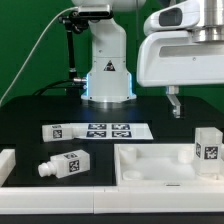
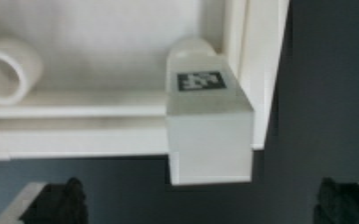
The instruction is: Assemble one leg
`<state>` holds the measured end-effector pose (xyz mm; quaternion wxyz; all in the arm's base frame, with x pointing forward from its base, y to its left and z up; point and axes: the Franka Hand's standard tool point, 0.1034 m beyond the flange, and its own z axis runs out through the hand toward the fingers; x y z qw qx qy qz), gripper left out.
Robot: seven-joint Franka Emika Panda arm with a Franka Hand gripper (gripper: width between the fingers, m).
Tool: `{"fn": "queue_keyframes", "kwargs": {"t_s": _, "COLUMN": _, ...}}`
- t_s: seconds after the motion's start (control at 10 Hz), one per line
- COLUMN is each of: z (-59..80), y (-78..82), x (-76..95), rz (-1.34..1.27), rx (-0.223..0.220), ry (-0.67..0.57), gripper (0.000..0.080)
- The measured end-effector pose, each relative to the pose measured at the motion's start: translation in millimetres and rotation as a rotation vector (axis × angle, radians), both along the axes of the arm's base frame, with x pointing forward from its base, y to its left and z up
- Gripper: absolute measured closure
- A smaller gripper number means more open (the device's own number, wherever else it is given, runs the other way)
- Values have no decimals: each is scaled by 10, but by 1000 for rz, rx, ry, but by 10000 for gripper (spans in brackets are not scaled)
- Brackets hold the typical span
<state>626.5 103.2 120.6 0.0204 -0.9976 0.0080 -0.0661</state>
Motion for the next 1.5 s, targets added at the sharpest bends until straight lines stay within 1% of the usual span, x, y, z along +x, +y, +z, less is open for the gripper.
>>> {"fn": "queue_keyframes", "kwargs": {"t_s": 0.1, "z": -31, "y": 19, "x": 2, "rz": 3, "rx": 1, "ry": 38, "gripper": 151}}
{"fn": "queue_keyframes", "kwargs": {"t_s": 0.2, "z": -53, "y": 52, "x": -49, "rz": 1, "rx": 0, "ry": 114, "gripper": 151}}
{"fn": "queue_keyframes", "kwargs": {"t_s": 0.3, "z": -39, "y": 38, "x": -4, "rz": -1, "rx": -1, "ry": 116, "gripper": 151}}
{"fn": "queue_keyframes", "kwargs": {"t_s": 0.5, "z": -59, "y": 47, "x": 2, "rz": -5, "rx": -1, "ry": 106, "gripper": 151}}
{"fn": "queue_keyframes", "kwargs": {"t_s": 0.7, "z": -220, "y": 76, "x": -11, "rz": -14, "rx": -8, "ry": 114, "gripper": 151}}
{"fn": "queue_keyframes", "kwargs": {"t_s": 0.9, "z": -410, "y": 86, "x": 34, "rz": -31, "rx": -20, "ry": 104, "gripper": 151}}
{"fn": "queue_keyframes", "kwargs": {"t_s": 1.0, "z": -466, "y": 79, "x": 52, "rz": -32, "rx": -25, "ry": 93, "gripper": 151}}
{"fn": "queue_keyframes", "kwargs": {"t_s": 1.2, "z": -479, "y": 61, "x": 70, "rz": -65, "rx": -24, "ry": 84, "gripper": 151}}
{"fn": "queue_keyframes", "kwargs": {"t_s": 1.4, "z": -480, "y": 59, "x": 70, "rz": -75, "rx": -23, "ry": 85, "gripper": 409}}
{"fn": "queue_keyframes", "kwargs": {"t_s": 1.5, "z": -480, "y": 60, "x": 69, "rz": -160, "rx": -15, "ry": 87, "gripper": 409}}
